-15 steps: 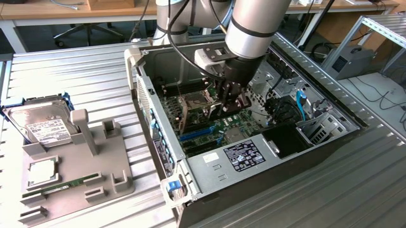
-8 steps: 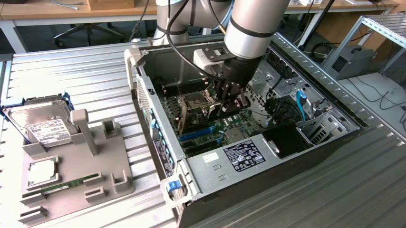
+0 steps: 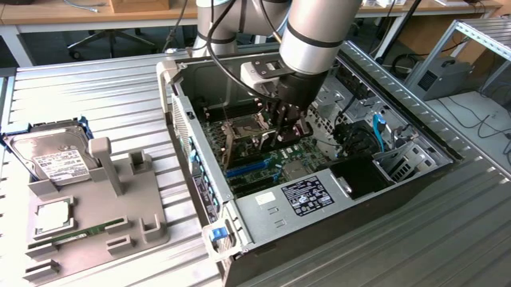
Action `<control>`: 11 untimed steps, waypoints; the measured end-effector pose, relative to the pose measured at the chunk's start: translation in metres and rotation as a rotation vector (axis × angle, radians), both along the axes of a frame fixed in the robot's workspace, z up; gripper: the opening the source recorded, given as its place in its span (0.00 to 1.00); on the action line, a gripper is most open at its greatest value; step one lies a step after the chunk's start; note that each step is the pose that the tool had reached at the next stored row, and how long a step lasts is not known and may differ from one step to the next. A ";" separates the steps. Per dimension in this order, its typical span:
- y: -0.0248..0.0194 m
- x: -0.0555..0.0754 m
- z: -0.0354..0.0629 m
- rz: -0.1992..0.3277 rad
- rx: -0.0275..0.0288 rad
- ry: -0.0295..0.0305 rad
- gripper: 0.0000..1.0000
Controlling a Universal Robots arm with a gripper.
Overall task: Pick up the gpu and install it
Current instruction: 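Insert the gpu into the slot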
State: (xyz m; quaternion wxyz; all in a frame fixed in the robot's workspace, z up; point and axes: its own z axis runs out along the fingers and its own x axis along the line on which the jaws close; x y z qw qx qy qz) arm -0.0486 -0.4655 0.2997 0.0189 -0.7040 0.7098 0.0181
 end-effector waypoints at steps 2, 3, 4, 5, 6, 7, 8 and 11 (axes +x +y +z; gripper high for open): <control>0.0000 0.000 0.0000 0.000 0.0001 0.0000 0.27; -0.0001 -0.001 0.0000 0.000 0.0001 0.0000 0.27; -0.0003 -0.001 0.0000 0.000 0.0001 0.0000 0.27; -0.0004 -0.001 -0.0001 0.000 0.0001 0.0000 0.27; -0.0005 -0.001 -0.0001 0.000 0.0001 0.0000 0.27; -0.0006 -0.002 0.0000 0.000 0.0000 0.0000 0.27; -0.0006 -0.002 0.0000 0.000 0.0001 0.0000 0.27; -0.0008 -0.004 -0.0004 0.000 0.0002 -0.0001 0.27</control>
